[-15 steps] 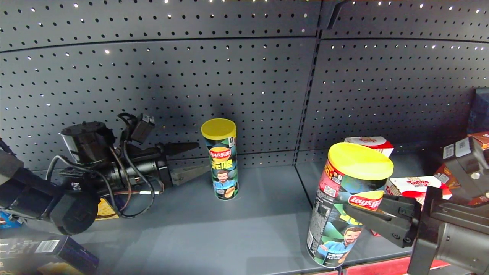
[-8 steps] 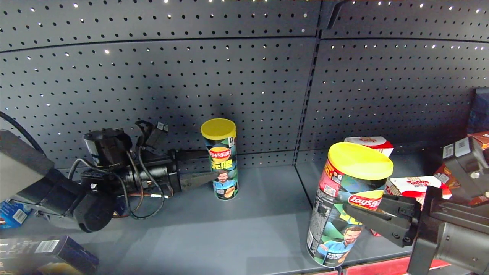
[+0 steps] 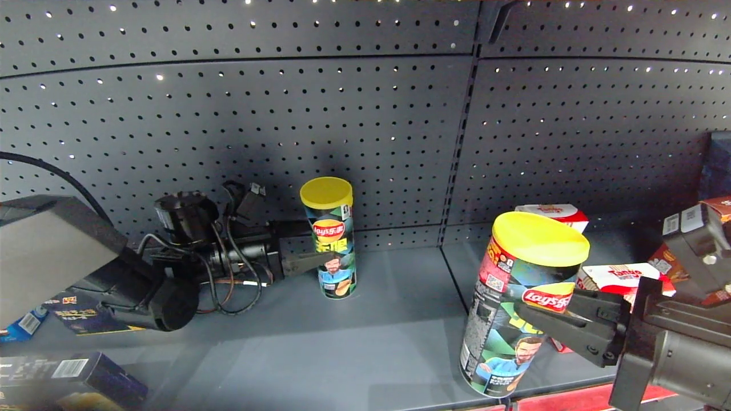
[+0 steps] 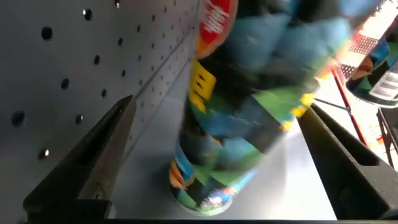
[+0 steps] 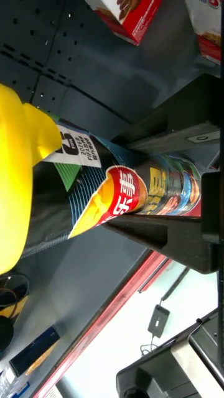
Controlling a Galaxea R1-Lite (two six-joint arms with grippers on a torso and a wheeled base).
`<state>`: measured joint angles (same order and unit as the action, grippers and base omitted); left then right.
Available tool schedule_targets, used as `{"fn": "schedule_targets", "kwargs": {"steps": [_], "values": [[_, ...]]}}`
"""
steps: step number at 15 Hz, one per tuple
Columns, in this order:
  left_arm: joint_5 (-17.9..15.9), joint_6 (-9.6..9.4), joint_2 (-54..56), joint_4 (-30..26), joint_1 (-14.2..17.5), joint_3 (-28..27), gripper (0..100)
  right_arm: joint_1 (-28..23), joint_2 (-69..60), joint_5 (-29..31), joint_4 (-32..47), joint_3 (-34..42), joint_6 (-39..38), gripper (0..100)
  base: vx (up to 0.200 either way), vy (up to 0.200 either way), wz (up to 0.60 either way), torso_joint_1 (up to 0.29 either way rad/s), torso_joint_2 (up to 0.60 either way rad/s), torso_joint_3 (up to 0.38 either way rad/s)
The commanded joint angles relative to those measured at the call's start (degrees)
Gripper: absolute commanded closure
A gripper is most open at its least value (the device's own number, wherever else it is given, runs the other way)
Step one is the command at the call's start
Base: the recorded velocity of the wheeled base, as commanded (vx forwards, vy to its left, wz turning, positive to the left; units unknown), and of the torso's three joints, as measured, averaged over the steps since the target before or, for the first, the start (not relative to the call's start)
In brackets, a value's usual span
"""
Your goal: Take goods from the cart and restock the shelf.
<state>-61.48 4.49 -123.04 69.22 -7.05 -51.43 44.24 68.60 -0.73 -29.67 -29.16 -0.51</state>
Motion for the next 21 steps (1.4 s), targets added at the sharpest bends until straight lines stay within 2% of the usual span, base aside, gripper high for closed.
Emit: {"fn": "schedule_targets", "kwargs": {"steps": [1,3,10,12,13,18,21], "values": [[-0.13,0.79,-1.77,0.65,-0.51,-1.57,0,-0.12,0.13,-0.06,-0.04,0.07,-0.02,100,0.000,0.000,0.00,0.000,0.00,0.000],[-0.57,1.93,-2.03,1.53,-1.22,-2.53,0,-0.03,0.31,-0.15,-0.04,-0.02,-0.02,100,0.000,0.000,0.00,0.000,0.00,0.000],[-0.75,2.63,-4.40,0.92,-3.68,-6.58,0,-0.12,0.66,-0.06,-0.04,0.16,-0.02,100,0.000,0.000,0.00,0.000,0.00,0.000],[-0.57,4.74,-4.49,1.01,-4.20,-7.72,0,-0.12,0.66,-0.06,-0.04,0.16,-0.02,100,0.000,0.000,0.00,0.000,0.00,0.000],[-0.49,5.01,-4.67,1.01,-4.29,-8.33,0,-0.12,0.66,-0.06,-0.04,0.16,-0.02,100,0.000,0.000,0.00,0.000,0.00,0.000],[-0.22,4.65,-5.90,2.06,-4.73,-9.30,0,-0.47,0.57,-0.06,-0.04,0.24,-0.02,100,0.000,0.000,0.00,0.000,0.00,0.000],[-0.13,4.92,-5.46,1.71,-5.70,-7.45,0,-0.56,0.31,-0.06,-0.04,0.86,-0.02,100,0.000,0.000,0.00,0.000,0.00,0.000]]}}
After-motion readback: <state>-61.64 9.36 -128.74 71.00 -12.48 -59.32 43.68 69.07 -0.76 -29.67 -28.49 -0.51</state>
